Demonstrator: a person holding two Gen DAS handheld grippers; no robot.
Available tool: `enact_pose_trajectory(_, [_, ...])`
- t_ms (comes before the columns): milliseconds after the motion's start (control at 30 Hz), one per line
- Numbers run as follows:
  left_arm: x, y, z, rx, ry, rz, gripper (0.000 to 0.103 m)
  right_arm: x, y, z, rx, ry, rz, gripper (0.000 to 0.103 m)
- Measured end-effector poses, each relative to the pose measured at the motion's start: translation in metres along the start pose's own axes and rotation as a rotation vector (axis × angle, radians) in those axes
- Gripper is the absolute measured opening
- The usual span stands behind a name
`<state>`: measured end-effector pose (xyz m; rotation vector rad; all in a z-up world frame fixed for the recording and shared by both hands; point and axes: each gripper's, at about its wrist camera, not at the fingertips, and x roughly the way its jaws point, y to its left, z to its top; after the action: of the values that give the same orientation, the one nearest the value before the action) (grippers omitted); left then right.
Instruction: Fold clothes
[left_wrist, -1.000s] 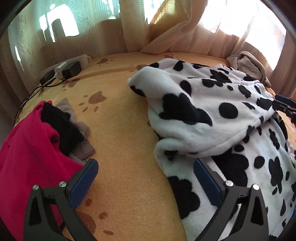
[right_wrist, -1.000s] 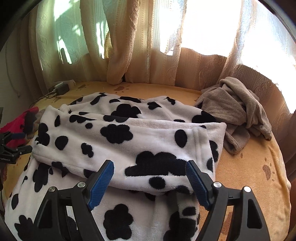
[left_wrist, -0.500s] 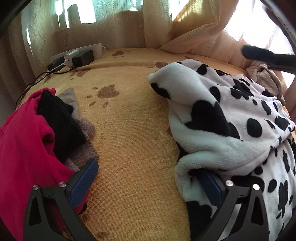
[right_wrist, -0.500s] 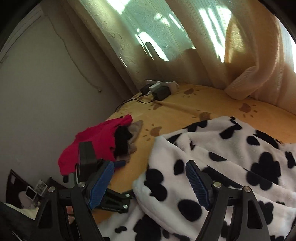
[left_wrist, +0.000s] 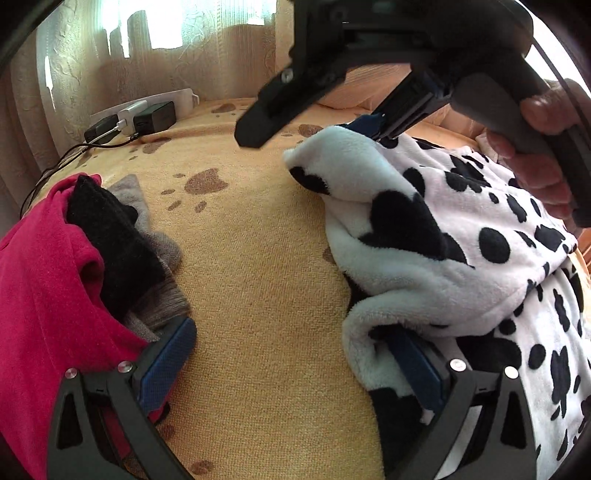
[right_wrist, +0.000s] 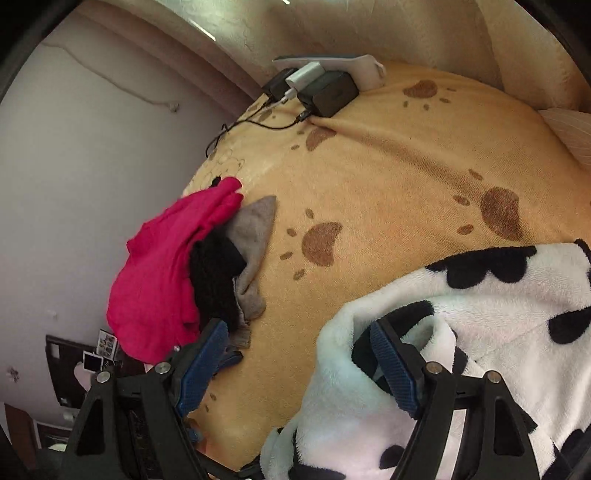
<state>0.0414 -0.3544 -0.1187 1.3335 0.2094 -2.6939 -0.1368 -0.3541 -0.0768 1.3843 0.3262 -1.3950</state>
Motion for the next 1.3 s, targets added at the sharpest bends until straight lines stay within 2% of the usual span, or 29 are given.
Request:
enact_pose_trajectory(33, [-0.002,-0.001,-0.001,0.005,-0.010,-0.008,0.103,0.003,0.003,-0.001,-0.037,0.014,-0.052,0.074])
enact_pose_trajectory(100, [-0.006,-0.004,-0.002,0.017,-0.029,-0.022,0.103,0.008,0.006,-0.004,-0.084,0.030,-0.165,0.024])
enact_pose_trajectory(133, [-0.007,-0.006,-0.002,0.028,-0.036,-0.024,0.103,0.009,0.002,-0.004,-0.072,0.029,-0.193,0.020])
enact_pose_trajectory(200, [-0.008,-0.011,-0.003,0.056,-0.044,-0.022,0.103,0.010,-0.002,-0.003,-0.068,0.020,-0.193,0.015])
enact_pose_trajectory(333, [-0.014,-0.022,-0.005,0.125,-0.081,-0.035,0.103,-0.007,0.003,-0.003,-0.076,-0.096,-0.203,0.010])
enact_pose_trajectory(567, [-0.046,-0.045,-0.001,0.341,-0.283,-0.073,0.103,-0.044,0.005,0.003,-0.078,-0.250,-0.231,0.009])
enact_pose_trajectory(667, [-0.045,-0.054,-0.005,0.444,-0.300,-0.054,0.103,-0.057,0.009,0.009,-0.084,-0.318,-0.245,0.008])
enact_pose_trajectory(733, [-0.041,-0.060,-0.006,0.479,-0.274,-0.033,0.103,-0.060,0.006,0.013,-0.084,-0.327,-0.256,0.008])
enact_pose_trajectory(833, [-0.037,-0.064,-0.007,0.486,-0.254,-0.033,0.103,-0.049,-0.002,0.019,-0.080,-0.287,-0.243,0.008])
enact_pose_trajectory(933, [-0.032,-0.065,-0.009,0.488,-0.233,-0.010,0.103,-0.039,-0.011,0.016,-0.061,-0.236,-0.175,0.008])
enact_pose_trajectory(1000, [-0.033,-0.061,-0.008,0.464,-0.230,-0.027,0.103,-0.039,-0.014,0.010,-0.061,-0.225,-0.199,0.008])
enact_pose_trajectory(1167, [-0.041,-0.049,-0.004,0.400,-0.238,-0.069,0.103,-0.062,-0.021,-0.011,-0.040,-0.251,-0.166,0.011])
enact_pose_trajectory(1300, [-0.054,-0.053,-0.002,0.406,-0.275,-0.102,0.103,-0.083,-0.015,-0.036,-0.084,-0.294,-0.126,0.011])
